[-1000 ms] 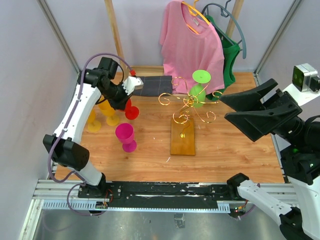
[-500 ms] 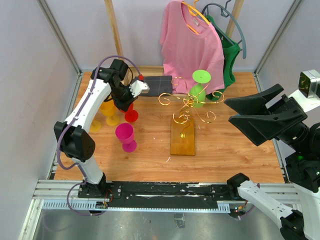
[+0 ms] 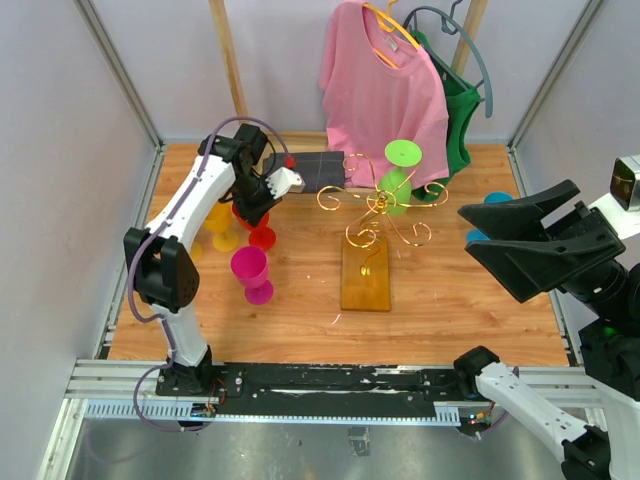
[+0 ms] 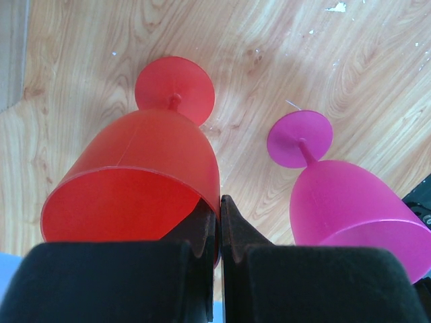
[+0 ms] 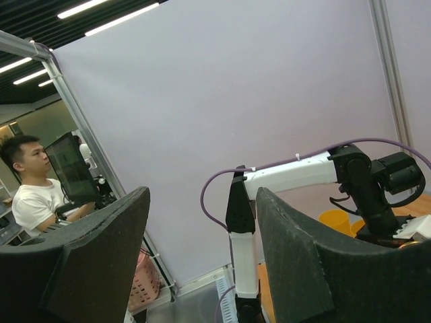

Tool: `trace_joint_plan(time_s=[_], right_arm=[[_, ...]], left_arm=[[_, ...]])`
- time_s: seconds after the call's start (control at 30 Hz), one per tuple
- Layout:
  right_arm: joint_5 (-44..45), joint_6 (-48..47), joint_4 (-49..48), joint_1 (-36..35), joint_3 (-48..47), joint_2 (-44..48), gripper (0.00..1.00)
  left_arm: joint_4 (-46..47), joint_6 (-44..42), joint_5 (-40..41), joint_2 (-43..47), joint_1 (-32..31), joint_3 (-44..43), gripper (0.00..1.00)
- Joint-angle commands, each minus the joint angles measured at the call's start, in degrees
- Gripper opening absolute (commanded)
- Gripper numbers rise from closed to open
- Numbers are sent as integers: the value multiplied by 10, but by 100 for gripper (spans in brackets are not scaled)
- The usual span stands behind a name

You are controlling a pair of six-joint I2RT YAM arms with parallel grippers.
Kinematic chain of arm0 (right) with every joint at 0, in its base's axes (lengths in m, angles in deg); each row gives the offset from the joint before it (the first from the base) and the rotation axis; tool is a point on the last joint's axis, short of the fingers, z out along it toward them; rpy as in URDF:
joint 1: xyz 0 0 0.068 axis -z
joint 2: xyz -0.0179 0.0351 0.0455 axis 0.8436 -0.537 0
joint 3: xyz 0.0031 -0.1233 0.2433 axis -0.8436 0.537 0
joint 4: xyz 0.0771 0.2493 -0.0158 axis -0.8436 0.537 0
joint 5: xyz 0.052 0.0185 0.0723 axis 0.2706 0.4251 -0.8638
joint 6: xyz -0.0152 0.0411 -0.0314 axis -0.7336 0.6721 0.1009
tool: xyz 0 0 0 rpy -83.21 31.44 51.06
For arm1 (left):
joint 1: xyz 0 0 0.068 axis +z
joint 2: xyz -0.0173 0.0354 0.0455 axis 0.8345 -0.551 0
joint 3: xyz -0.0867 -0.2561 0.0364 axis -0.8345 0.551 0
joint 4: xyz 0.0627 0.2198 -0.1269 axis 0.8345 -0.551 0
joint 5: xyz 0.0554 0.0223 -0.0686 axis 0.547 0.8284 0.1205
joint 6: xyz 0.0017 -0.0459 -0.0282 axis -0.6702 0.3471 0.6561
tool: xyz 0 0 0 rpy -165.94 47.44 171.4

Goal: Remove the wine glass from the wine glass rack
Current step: Place the wine glass at the center of the board.

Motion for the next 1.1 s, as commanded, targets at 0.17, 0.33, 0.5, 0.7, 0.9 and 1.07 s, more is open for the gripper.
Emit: trace_joint_plan(time_s=[0.17,0.33,0.5,0.7,0.9,1.07], right_arm=[[12,-22,7,3,-8,3,66],[13,-26,14,3,-12,3,66],[16,-28,16,3,-11,4,66],[16,-30,16,3,-9,3,66],[14,-31,15,3,-12,-1,66],[13,-31,16,3,-13,-2,67]], left_arm=[[13,-3,1,-16,-5,-14,0],[16,4,-5,-25,-6,-13,0],[16,4,-6,-28,-7,-13,0],[15,11,-7,-28,-11,-9,0],[16,14,-16,-28,-14,-4,12],[15,15,-17,-28,-14,-3,31]])
